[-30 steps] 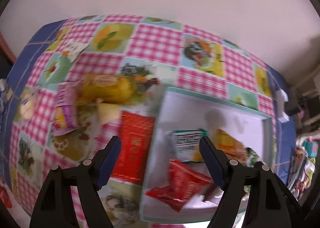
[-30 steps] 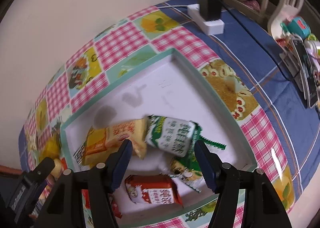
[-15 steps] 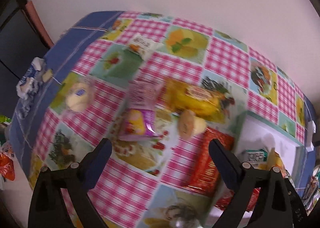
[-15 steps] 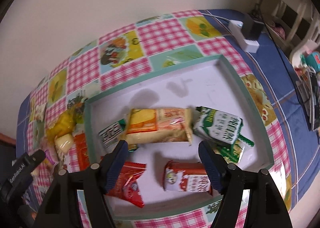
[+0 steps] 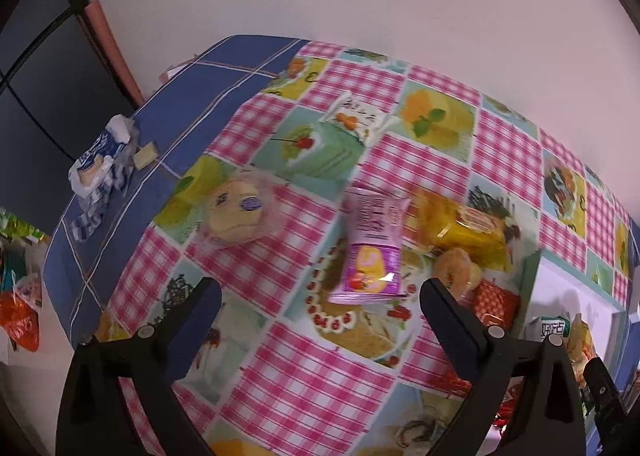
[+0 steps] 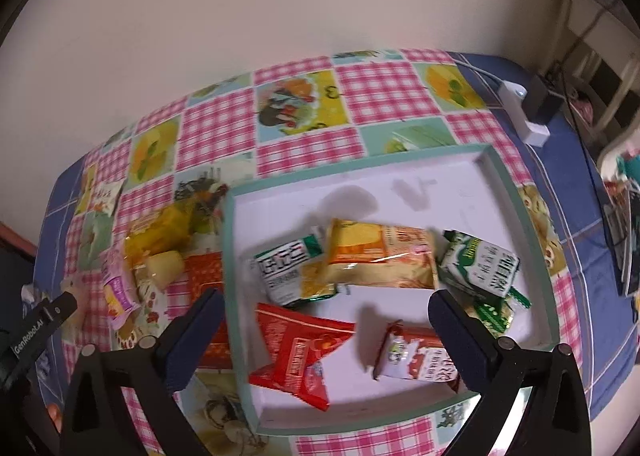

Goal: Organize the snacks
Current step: 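Move left tool over the wrapped round bun while right tool moves over the yellow pudding cup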

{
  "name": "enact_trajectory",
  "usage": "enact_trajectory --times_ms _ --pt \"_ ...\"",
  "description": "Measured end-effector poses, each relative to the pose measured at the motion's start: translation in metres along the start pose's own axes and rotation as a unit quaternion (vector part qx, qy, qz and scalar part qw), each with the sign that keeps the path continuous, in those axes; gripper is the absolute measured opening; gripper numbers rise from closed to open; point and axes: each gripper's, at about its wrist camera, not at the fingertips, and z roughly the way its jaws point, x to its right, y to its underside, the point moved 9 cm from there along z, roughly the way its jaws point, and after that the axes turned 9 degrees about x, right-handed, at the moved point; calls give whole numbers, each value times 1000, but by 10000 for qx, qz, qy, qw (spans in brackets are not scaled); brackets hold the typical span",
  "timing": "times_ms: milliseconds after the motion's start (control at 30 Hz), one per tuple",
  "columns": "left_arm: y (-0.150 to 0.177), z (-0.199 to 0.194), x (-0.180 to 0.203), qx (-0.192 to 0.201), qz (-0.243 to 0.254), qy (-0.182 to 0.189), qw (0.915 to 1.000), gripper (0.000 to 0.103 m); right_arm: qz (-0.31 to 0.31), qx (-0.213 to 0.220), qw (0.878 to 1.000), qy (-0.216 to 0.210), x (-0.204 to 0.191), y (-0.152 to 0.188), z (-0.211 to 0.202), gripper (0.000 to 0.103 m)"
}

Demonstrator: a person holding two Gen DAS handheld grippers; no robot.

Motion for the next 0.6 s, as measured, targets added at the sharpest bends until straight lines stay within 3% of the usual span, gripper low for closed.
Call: enact_trajectory --times_ms 200,600 --pt "-6 1 -28 88 -233 -45 9997 101 -227 -35 9996 -140 -26 5 2 103" --pt "-13 4 -94 125 -1077 -128 9940 101 -668 -126 9938 -882 -99 23 4 103"
